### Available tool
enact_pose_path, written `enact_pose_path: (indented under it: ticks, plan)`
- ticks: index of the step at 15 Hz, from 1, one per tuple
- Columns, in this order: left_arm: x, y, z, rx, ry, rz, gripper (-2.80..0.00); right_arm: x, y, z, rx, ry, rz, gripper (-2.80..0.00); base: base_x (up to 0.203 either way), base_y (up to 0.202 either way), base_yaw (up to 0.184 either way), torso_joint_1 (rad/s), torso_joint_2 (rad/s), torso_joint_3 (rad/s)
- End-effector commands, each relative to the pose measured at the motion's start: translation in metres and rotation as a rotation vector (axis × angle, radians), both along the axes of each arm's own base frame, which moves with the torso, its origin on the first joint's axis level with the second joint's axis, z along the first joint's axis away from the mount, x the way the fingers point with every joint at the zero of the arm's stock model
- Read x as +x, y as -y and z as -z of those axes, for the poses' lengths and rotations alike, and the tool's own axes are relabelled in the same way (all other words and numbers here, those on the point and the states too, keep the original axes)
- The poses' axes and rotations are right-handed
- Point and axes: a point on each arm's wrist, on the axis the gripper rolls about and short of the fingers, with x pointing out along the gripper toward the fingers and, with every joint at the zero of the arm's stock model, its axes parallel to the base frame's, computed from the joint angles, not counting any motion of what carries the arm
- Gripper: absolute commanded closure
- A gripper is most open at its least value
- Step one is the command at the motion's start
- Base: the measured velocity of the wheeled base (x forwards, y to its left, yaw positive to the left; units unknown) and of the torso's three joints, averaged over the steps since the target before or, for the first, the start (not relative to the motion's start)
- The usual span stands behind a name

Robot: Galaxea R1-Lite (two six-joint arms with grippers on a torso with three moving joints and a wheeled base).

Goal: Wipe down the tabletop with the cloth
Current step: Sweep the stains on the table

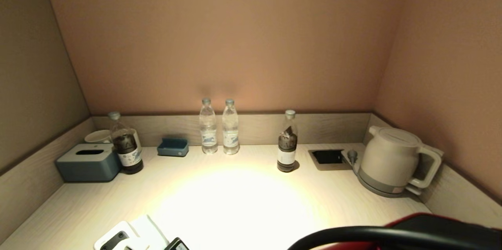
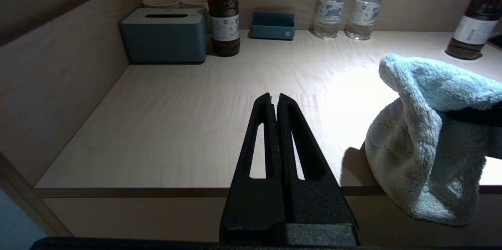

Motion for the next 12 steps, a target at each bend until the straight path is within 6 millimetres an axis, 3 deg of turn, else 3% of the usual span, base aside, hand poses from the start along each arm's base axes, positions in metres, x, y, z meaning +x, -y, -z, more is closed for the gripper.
enact_pose_path:
  ticks: [1, 4, 7, 10, 12]
  plan:
    - [0.000, 0.000, 0.000, 0.000, 0.000, 0.000, 0.00, -0.042, 0.005, -0.033, 0.074, 0.011, -0.108, 0.00, 0.000, 0.000, 0.000, 0.000, 0.00, 0.000]
    - [0.000, 0.000, 0.000, 0.000, 0.000, 0.000, 0.00, -0.046, 0.017, -0.049, 0.101, 0.040, -0.092, 0.00, 0.000, 0.000, 0.000, 0.000, 0.00, 0.000]
    - [0.000, 0.000, 0.000, 0.000, 0.001, 0.000, 0.00, -0.030, 0.026, -0.052, 0.097, 0.059, -0.023, 0.00, 0.000, 0.000, 0.000, 0.000, 0.00, 0.000]
    - [0.000, 0.000, 0.000, 0.000, 0.001, 0.000, 0.00, 0.008, 0.033, -0.033, 0.043, 0.054, 0.085, 0.00, 0.000, 0.000, 0.000, 0.000, 0.00, 0.000]
    - [0.000, 0.000, 0.000, 0.000, 0.000, 0.000, 0.00, 0.045, 0.033, -0.012, -0.008, 0.045, 0.178, 0.00, 0.000, 0.000, 0.000, 0.000, 0.00, 0.000]
